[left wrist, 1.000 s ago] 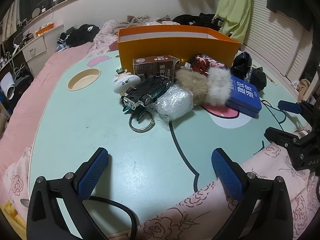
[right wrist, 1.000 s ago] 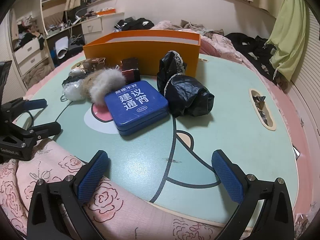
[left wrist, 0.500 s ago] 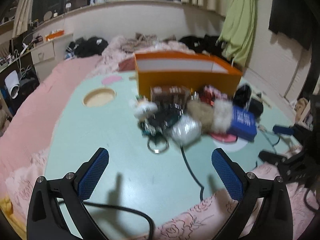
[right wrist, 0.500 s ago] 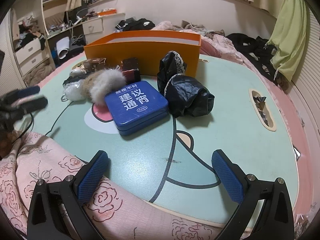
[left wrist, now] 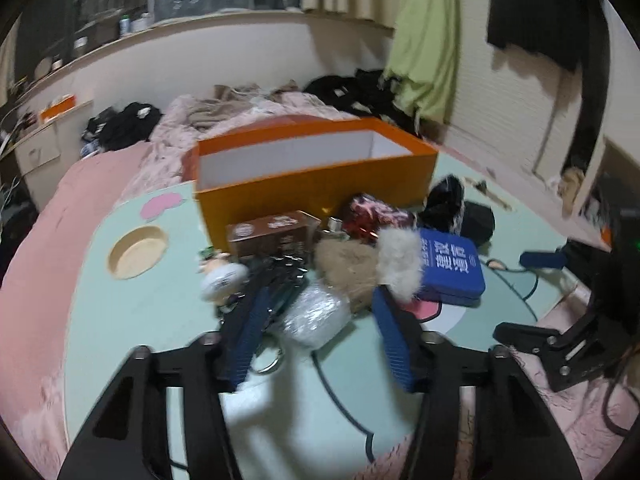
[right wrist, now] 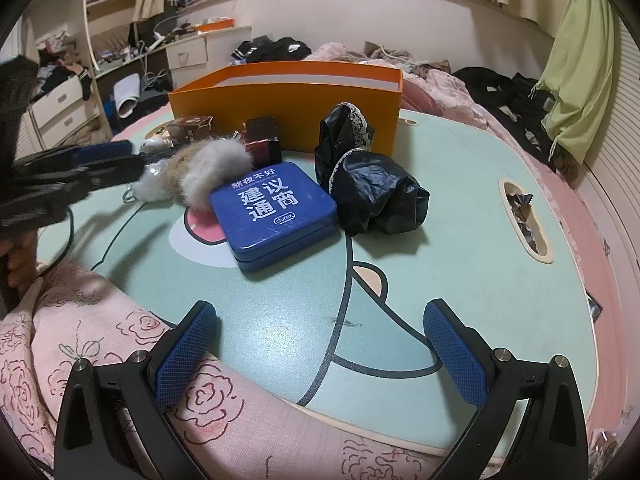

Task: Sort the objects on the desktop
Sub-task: 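Grasp the clear plastic bag with the left gripper while the right gripper grasps the black bag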

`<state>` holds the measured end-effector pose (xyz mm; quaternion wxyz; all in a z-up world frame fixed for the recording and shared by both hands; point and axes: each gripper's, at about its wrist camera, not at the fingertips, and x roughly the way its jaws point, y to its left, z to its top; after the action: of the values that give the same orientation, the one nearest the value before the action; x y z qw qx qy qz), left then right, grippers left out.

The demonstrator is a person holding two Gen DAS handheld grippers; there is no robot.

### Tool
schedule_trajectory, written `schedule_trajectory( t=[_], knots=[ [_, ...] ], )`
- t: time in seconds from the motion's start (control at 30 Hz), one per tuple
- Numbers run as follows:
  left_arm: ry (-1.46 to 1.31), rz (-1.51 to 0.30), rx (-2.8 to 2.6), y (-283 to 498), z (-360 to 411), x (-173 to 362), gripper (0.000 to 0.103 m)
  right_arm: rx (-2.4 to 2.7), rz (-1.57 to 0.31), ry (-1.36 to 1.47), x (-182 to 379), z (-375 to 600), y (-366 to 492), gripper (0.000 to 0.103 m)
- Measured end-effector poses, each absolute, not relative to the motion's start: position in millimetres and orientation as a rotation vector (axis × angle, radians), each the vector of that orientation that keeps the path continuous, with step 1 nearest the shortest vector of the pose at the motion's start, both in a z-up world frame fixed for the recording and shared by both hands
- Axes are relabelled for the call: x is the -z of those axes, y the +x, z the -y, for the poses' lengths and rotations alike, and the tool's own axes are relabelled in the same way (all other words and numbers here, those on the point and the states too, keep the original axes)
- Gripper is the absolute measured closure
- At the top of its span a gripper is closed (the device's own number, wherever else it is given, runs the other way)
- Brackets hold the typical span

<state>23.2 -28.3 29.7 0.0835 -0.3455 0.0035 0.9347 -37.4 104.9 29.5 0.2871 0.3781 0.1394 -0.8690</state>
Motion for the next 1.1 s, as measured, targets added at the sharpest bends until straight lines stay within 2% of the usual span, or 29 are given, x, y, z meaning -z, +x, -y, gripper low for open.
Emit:
schedule_trajectory(
  t=[0.07,0.13,0.17,0.2,0.4,0.6,0.7,0.9,0.97,1.0,1.07,1.1],
  knots=[
    [-1.092,-0.035,-2.749,14,24,-22,0.062,2.322,-0.373,1.010,-30,-104,-37,0.000],
    [-1.149,-0.046,-2.720,8,23,-17,0.063,2.324,-0.372,1.010,-30,-104,-37,0.000],
    [-1.148,-0.041,-2.711,7,23,-17,0.069,2.324,-0.371,1.010,-30,-105,-37,0.000],
    [-1.139,-0.030,-2.694,8,23,-18,0.071,2.323,-0.372,1.010,-30,-104,-37,0.000],
    [-1.106,-0.042,-2.711,19,19,-20,0.072,2.350,-0.348,1.019,-31,-110,-40,0.000],
    [-1.074,0.018,-2.701,43,17,-26,0.072,2.390,-0.156,0.922,-63,-126,-58,0.000],
    [-1.099,0.030,-2.695,49,15,-21,0.072,2.446,-0.190,0.877,-81,-120,-78,0.001],
    [-1.099,0.029,-2.700,51,14,-17,0.072,2.395,-0.278,0.929,-79,-97,-116,0.011],
    [-1.095,0.037,-2.699,52,14,-16,0.072,2.348,-0.311,0.984,-67,-92,-124,0.016],
    [-1.094,0.041,-2.699,52,14,-16,0.072,2.333,-0.343,1.040,-56,-90,-128,0.029],
    [-1.095,0.045,-2.697,51,16,-15,0.072,2.299,-0.238,1.065,-51,-97,-136,0.044],
    [-1.091,0.047,-2.698,51,16,-16,0.072,2.264,-0.197,1.117,-45,-99,-140,0.061]
  ],
)
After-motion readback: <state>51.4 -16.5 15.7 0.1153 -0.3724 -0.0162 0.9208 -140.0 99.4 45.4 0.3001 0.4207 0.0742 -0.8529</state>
